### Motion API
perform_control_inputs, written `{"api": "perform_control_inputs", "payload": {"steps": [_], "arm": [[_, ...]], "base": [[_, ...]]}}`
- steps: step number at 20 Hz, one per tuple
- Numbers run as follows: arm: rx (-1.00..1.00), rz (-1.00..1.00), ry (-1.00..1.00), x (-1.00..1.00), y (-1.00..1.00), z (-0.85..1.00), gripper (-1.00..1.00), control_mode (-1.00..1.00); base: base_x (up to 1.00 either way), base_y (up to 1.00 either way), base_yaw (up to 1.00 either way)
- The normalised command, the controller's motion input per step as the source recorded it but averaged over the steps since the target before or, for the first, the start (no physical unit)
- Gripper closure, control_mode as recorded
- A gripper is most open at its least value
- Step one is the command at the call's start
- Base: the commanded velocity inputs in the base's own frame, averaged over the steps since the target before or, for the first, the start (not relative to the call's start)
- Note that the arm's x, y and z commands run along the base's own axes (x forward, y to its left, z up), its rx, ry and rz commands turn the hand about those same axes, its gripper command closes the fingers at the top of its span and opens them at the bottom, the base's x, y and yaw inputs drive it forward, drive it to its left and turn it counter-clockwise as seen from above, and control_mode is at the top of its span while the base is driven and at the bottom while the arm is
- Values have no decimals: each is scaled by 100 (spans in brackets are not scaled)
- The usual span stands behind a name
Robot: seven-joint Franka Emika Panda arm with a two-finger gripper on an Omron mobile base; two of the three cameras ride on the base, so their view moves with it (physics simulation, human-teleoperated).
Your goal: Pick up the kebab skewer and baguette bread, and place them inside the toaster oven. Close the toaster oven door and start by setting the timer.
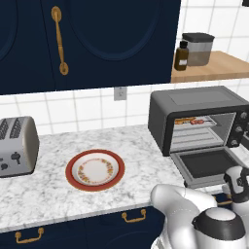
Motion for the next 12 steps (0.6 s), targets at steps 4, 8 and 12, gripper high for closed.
{"api": "perform_control_inputs", "payload": {"steps": [4,8,12], "arm": [[7,3,-2,-3,0,-5,-100,-100],[5,0,0,0,0,-14,-100,-100],[4,0,0,0,0,-23,-100,-100]], "base": [[0,0,0],[0,0,0],[0,0,0]]}}
